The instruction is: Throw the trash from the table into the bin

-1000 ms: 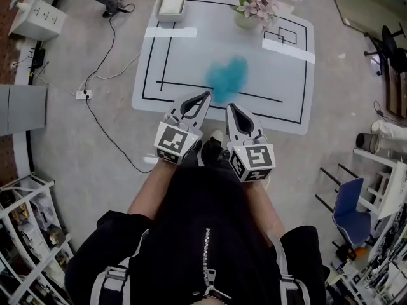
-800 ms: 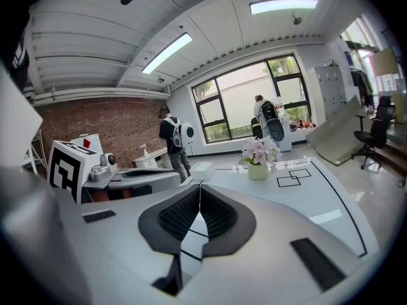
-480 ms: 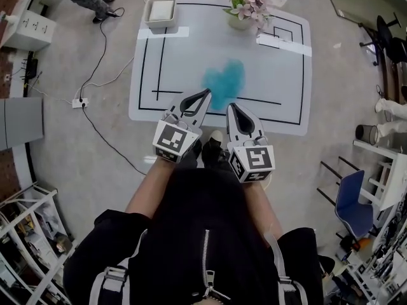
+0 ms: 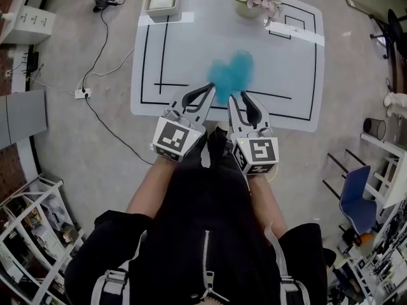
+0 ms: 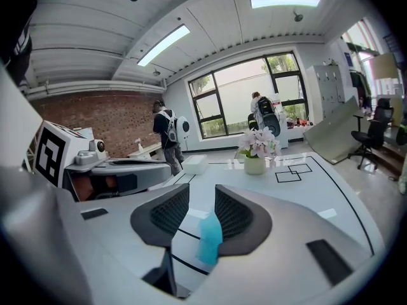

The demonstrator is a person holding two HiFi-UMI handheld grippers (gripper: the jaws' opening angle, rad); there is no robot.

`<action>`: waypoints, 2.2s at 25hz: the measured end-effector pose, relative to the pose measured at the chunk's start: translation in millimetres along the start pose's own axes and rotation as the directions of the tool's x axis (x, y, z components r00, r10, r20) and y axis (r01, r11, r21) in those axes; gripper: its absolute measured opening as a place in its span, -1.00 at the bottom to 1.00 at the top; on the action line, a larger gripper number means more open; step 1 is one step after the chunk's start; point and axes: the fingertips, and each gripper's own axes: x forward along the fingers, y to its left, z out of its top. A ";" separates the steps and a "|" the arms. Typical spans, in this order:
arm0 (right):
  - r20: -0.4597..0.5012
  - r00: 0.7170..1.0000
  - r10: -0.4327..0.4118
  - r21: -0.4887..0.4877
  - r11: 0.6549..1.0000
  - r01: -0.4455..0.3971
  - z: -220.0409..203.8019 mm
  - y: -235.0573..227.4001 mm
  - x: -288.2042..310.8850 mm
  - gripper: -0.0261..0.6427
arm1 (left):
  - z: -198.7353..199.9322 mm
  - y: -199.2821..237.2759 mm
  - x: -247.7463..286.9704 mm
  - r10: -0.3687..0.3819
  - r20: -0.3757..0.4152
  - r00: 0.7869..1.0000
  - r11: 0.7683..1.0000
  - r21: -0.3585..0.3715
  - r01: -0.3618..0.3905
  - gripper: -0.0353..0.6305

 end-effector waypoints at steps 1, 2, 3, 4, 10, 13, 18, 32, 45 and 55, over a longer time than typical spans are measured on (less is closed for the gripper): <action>-0.004 1.000 -0.007 -0.005 1.000 0.007 -2.3 -1.4 3.5 -0.56 | -2.5 1.4 0.4 0.004 -0.001 1.000 1.000 -0.010 -0.004 -0.88; -0.008 1.000 -0.014 -0.009 1.000 0.014 -4.8 -3.1 7.3 -0.50 | -4.7 2.8 0.9 0.009 -0.002 1.000 1.000 -0.020 -0.009 -0.88; -0.013 1.000 -0.021 -0.011 1.000 0.021 -7.7 -5.2 11.4 -0.44 | -6.0 4.0 1.6 0.010 -0.002 1.000 1.000 -0.026 -0.010 -0.88; -0.019 0.999 -0.029 -0.012 1.000 0.029 -10.9 -7.6 15.8 -0.38 | -6.9 5.1 2.4 0.010 -0.004 1.000 1.000 -0.029 -0.010 -0.88; -0.063 0.996 -0.059 -0.017 0.998 0.058 -28.3 -23.7 40.6 -0.24 | -11.7 12.2 7.6 0.013 -0.013 1.000 0.999 -0.038 -0.014 -0.88; -0.091 0.993 -0.074 -0.018 0.997 0.072 -39.8 -32.0 50.3 -0.24 | -14.9 12.7 8.2 0.012 -0.016 1.000 0.999 -0.049 -0.013 -0.88; -0.149 0.984 -0.093 -0.031 0.995 0.090 -62.2 -46.9 71.1 -0.20 | -21.4 15.8 9.2 0.013 -0.025 1.000 0.998 -0.069 -0.015 -0.88; -0.345 0.933 -0.098 -0.096 0.993 0.069 -128.2 -74.5 126.9 -0.17 | -50.5 11.8 1.1 0.014 -0.080 0.997 0.991 -0.130 -0.024 -0.88; -0.451 0.880 -0.148 -0.204 0.977 0.059 -150.9 -76.2 137.7 -0.18 | -56.7 20.1 -3.1 0.030 -0.083 0.996 0.987 -0.152 -0.042 -0.88; -0.530 0.844 -0.084 -0.248 0.967 -0.059 -162.0 -45.0 130.6 -0.82 | -53.5 21.2 -10.4 0.028 -0.073 0.997 0.988 -0.148 -0.039 -0.88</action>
